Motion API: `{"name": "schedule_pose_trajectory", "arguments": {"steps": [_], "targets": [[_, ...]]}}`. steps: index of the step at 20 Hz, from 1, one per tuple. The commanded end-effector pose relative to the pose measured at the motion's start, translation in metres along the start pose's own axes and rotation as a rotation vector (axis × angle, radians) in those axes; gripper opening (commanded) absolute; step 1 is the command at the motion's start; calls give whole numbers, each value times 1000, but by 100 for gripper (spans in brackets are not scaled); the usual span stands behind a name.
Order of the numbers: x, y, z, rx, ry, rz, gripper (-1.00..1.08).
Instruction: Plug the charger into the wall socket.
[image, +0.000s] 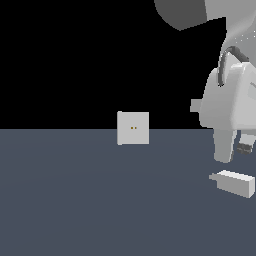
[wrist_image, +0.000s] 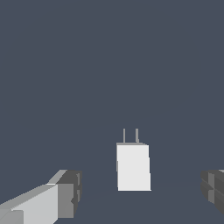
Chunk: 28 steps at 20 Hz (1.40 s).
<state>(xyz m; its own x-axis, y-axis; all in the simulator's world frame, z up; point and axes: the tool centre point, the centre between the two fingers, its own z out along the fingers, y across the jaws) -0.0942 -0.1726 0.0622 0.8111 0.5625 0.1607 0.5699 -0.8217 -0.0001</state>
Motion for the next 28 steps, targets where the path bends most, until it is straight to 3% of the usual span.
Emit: {"name": "schedule_pose_trajectory", "arguments": {"steps": [1, 18, 19, 28], "targets": [[0, 0, 1, 0, 0, -1, 100], [-8, 0, 50, 0, 0, -4, 100], [-8, 0, 50, 0, 0, -4, -100], [-8, 0, 50, 0, 0, -4, -100]]}}
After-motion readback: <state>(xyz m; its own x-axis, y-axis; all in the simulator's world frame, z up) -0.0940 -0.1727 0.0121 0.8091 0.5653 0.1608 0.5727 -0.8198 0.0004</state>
